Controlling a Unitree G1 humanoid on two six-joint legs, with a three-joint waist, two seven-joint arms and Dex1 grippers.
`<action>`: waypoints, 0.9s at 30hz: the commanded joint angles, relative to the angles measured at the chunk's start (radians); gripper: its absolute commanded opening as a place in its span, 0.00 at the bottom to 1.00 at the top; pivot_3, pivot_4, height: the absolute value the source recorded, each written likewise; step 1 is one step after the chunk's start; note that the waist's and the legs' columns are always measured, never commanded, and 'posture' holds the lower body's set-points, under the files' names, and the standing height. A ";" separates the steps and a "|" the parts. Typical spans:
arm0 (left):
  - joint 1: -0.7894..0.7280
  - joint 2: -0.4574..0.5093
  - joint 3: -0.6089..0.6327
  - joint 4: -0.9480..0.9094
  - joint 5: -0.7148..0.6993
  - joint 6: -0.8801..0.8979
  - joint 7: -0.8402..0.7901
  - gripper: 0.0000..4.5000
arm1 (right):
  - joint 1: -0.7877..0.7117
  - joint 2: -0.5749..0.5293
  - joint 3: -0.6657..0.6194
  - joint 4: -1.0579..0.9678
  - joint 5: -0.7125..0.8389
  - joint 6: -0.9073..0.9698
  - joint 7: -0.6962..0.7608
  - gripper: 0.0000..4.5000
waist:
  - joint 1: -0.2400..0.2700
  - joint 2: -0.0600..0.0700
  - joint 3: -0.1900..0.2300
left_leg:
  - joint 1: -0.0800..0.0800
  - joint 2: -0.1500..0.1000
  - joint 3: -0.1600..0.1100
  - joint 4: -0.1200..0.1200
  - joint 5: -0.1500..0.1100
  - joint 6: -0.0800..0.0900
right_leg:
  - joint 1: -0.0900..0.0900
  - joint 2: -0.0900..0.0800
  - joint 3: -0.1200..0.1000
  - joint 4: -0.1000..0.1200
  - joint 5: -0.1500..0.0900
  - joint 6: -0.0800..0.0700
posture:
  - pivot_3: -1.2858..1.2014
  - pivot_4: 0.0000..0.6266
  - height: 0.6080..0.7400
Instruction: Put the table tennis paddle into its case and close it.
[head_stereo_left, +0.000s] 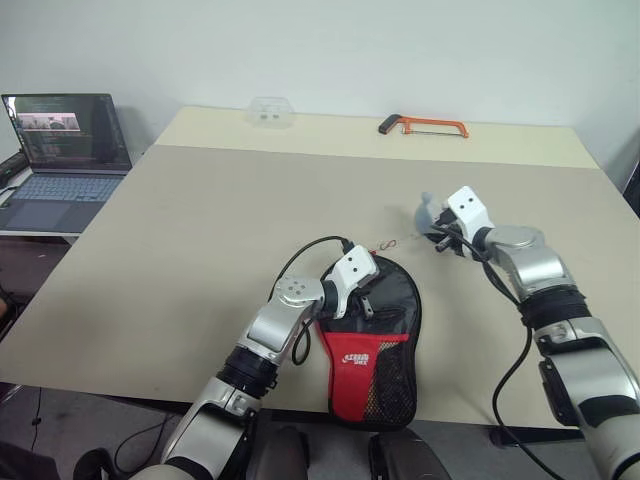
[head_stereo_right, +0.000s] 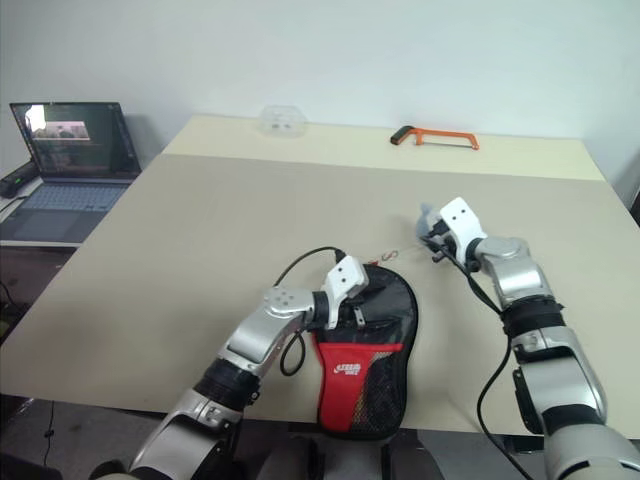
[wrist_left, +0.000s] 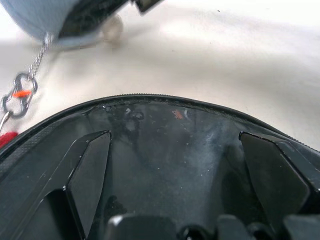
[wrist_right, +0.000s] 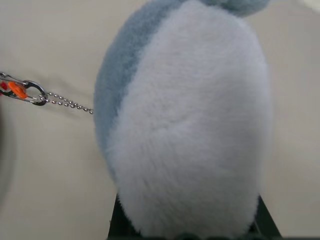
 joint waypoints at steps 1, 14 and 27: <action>0.045 0.012 -0.028 0.032 0.021 0.014 0.008 1.00 | 0.036 -0.071 -0.047 -0.041 -0.012 0.029 -0.005 0.12 | 0.000 0.000 0.000 | 0.000 0.000 0.000 0.000 0.000 0.000 | 0.000 0.000 0.000 0.000 0.000 0.000 | 0.52 0.24 1.00; 0.045 0.036 -0.039 0.045 0.028 0.016 0.011 1.00 | 0.398 -0.331 -0.089 -0.607 0.108 0.224 0.233 0.11 | -0.001 0.008 -0.005 | 0.000 -0.001 0.000 0.000 0.000 0.000 | 0.000 0.000 0.000 0.000 -0.002 0.004 | 0.52 0.24 1.00; -0.010 0.031 -0.053 0.131 0.041 -0.023 -0.010 1.00 | 0.794 -0.564 -0.266 -1.000 0.261 0.228 0.419 0.11 | -0.004 0.008 -0.005 | 0.013 -0.001 0.000 -0.003 0.000 0.000 | 0.013 0.000 0.000 -0.006 -0.003 0.006 | 0.52 0.24 1.00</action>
